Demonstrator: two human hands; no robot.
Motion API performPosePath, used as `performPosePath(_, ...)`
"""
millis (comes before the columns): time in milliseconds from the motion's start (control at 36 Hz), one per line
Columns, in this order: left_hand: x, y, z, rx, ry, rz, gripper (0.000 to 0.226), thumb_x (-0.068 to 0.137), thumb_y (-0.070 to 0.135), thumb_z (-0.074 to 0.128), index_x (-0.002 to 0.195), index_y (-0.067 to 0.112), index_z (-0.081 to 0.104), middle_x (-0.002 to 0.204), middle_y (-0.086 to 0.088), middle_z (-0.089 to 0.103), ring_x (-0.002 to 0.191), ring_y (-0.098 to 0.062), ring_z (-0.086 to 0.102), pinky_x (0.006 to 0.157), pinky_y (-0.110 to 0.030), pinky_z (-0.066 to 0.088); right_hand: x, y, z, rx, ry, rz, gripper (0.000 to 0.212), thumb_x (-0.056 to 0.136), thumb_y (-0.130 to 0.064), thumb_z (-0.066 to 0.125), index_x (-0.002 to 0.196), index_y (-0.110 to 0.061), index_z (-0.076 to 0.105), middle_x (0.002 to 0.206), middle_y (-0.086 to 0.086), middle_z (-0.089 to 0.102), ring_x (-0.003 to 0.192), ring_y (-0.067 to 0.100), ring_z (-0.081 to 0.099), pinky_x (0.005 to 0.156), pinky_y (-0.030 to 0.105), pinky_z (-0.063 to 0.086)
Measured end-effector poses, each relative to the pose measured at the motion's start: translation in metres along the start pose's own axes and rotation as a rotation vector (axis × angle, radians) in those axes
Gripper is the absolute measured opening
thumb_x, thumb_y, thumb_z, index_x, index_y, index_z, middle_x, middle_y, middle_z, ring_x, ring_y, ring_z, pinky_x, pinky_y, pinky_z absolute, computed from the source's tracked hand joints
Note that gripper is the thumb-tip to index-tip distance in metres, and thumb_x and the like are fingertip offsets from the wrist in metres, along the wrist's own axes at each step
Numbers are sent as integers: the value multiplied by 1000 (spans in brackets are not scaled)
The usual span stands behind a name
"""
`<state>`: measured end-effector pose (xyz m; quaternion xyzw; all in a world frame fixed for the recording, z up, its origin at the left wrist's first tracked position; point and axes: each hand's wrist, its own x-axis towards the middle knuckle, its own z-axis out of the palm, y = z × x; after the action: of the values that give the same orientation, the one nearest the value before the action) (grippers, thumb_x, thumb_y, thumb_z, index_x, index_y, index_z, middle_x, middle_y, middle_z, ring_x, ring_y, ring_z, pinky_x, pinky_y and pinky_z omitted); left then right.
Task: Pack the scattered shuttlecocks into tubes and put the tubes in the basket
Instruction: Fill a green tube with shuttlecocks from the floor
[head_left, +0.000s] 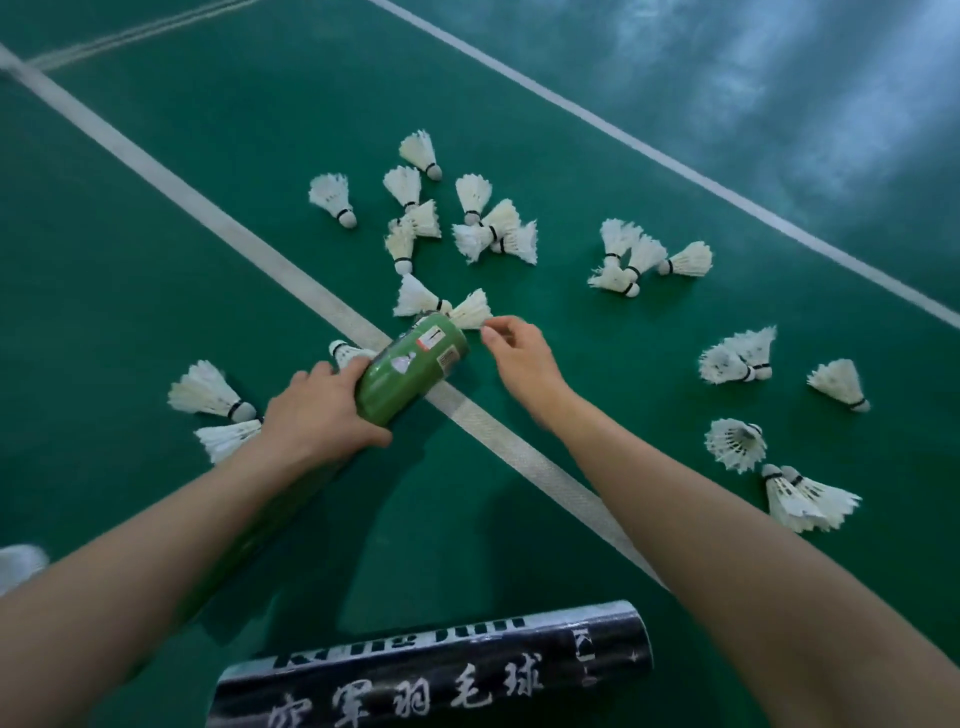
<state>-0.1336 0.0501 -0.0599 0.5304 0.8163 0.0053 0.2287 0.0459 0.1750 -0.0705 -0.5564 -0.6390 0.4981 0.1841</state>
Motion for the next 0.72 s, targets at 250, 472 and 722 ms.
performPosePath(250, 27, -35, 1, -42, -59, -43, 94, 64, 55, 74, 142, 36, 25, 108, -3, 47, 104, -26, 49, 80, -36, 48, 99, 13, 42, -162, -11, 201, 41, 91, -28, 53, 132, -26, 55, 150, 8, 30, 133, 30, 34, 112, 42, 31)
performPosePath(472, 26, -32, 7, -44, -69, -46, 90, 65, 53, 74, 140, 37, 27, 110, -3, 47, 108, -26, 46, 72, -34, 39, 84, 24, 35, -104, 150, 182, 26, 93, -18, 58, 117, -13, 66, 120, 3, 63, 97, 15, 55, 83, 25, 42)
performPosePath(722, 8, -11, 7, -28, -86, -7, 94, 65, 52, 75, 142, 38, 24, 109, -2, 46, 106, -25, 45, 77, -35, 45, 23, 12, -4, 96, 416, -11, 6, 87, -9, 65, 90, -14, 63, 91, -2, 63, 77, 1, 57, 63, 5, 43)
